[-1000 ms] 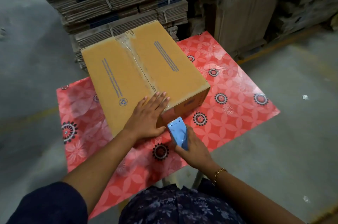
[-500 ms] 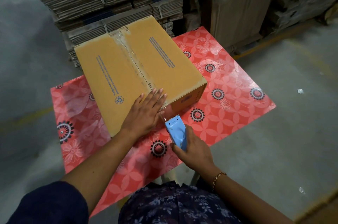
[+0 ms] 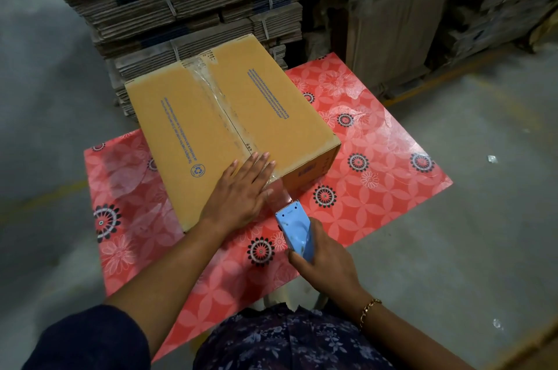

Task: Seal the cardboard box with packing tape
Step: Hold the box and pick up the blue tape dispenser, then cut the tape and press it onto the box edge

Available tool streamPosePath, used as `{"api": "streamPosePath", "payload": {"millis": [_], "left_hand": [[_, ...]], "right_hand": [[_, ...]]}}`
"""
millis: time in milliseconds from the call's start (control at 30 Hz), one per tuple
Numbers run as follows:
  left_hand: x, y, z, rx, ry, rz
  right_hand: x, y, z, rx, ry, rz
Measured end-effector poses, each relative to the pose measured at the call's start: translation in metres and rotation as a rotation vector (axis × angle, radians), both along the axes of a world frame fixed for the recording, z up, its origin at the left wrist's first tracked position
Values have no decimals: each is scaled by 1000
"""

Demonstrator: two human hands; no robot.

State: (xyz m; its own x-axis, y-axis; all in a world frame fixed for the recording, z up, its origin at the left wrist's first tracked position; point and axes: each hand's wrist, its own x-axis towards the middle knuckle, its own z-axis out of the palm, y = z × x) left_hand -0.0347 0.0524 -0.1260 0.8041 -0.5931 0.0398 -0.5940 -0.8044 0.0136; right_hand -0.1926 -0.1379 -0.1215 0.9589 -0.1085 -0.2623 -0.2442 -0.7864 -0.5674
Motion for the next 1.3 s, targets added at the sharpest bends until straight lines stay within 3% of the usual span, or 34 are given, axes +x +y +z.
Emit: {"api": "streamPosePath", "payload": {"millis": [167,400,600,733,833,900,1100,1233,1300], "left_hand": [[1,1,1,39,-2,-3],[1,0,1,46,9,-10],[-1,0,1,44,3,-3],[-1,-1,5,41,18,-3],[-1,0,7,30,27,-7],[-1,0,6,26,23,-10],[0,-1,6,26,21,-14],[-1,-1,6,38,28,-12],[-1,0,5,47,30,-9]], "right_hand": [[-5,-9,0,-41,84,40],[31,-17,31,-288,172,227],[88,-9,86,-376,434,346],[144,14,78,-349,610,434],[140,19,63,-559,595,570],[116,11,53,-624,506,616],[52,-29,-12,-674,-109,736],[43,-44,-42,-777,-323,815],[40,-44,-50,-767,-299,851]]}}
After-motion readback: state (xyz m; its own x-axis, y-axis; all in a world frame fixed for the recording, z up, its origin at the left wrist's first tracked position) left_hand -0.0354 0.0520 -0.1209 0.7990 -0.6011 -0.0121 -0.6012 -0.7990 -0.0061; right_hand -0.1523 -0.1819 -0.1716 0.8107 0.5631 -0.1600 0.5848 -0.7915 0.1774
